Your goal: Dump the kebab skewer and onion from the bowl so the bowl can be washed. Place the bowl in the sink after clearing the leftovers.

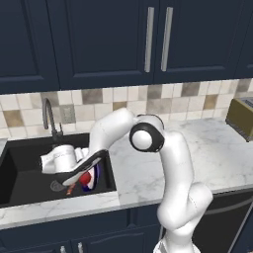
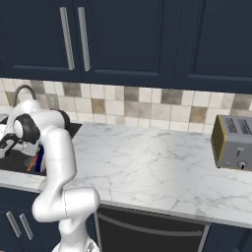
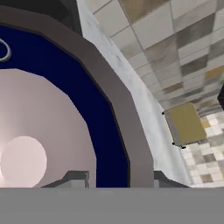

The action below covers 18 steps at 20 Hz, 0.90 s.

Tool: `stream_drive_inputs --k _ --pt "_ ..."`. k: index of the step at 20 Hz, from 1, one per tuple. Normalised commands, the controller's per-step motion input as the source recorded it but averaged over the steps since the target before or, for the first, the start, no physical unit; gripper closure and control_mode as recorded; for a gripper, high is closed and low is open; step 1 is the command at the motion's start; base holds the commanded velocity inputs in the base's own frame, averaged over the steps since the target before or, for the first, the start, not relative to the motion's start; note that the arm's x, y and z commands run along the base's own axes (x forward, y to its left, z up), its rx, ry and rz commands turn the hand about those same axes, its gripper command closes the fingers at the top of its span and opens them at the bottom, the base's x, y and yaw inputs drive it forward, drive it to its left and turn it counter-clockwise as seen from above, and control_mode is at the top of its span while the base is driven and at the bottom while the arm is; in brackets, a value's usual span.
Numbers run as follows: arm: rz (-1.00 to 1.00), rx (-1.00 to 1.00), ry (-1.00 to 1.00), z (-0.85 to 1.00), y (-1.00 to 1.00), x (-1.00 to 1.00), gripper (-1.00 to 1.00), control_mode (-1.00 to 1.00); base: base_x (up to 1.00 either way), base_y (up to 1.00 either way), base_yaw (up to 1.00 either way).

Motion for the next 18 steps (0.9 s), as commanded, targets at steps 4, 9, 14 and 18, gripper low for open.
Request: stream_drive_inputs --k 4,9,14,18 --pt "0.0 -0.09 0.0 0.0 0.01 0.0 1.0 -1.0 0.0 0.0 0.0" --pt "0.0 -0.09 0.0 -0.01 -0.12 -0.04 1.0 -1.0 0.0 0.0 0.0" --pt "0.0 0.0 -0.08 0.29 -0.16 -0.19 1.0 -1.0 0.0 0.0 0.0" --pt "0.0 0.0 0.0 0.15 -0.02 0.0 1.0 -1.0 0.0 0.0 0.0"
